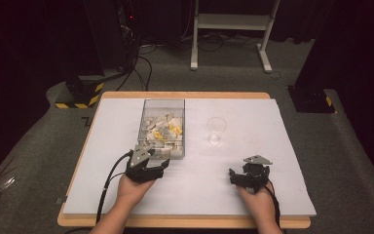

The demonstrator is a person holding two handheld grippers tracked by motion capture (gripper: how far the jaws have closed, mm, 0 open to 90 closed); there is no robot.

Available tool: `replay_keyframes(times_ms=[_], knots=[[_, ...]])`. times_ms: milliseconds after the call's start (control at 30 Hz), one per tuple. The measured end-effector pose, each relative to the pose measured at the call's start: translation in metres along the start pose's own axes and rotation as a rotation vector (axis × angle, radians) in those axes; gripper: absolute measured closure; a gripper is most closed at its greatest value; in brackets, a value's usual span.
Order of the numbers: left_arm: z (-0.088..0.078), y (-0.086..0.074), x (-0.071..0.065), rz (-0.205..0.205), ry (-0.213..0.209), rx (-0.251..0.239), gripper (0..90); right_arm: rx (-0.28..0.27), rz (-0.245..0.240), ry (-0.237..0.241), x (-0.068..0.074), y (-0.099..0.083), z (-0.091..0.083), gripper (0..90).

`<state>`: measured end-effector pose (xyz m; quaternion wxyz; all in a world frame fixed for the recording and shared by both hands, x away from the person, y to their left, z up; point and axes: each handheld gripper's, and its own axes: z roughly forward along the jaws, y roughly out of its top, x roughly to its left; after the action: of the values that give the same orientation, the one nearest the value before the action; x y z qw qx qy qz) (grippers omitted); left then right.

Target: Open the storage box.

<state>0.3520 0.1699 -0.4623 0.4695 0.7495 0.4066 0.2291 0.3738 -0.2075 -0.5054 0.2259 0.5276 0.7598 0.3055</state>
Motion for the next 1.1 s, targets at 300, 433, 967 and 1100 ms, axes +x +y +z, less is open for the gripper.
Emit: replay_keyframes(times_ms=[300, 433, 967, 1100], knots=[[-0.006, -0.003, -0.003, -0.003, -0.012, -0.002, 30.2, 0.0, 0.0, 0.0, 0.0, 0.0, 0.0, 9.3], [-0.009, -0.004, -0.005, 0.008, -0.008, -0.001, 30.5, 0.0, 0.0, 0.0, 0.0, 0.0, 0.0, 9.3], [-0.019, -0.01, -0.011, 0.002, -0.016, -0.015, 31.3, 0.0, 0.0, -0.001, 0.0, 0.0, 0.0, 9.3], [-0.023, -0.013, -0.013, -0.001, -0.02, -0.019, 31.5, 0.0, 0.001, -0.001, 0.0, 0.0, 0.0, 9.3]])
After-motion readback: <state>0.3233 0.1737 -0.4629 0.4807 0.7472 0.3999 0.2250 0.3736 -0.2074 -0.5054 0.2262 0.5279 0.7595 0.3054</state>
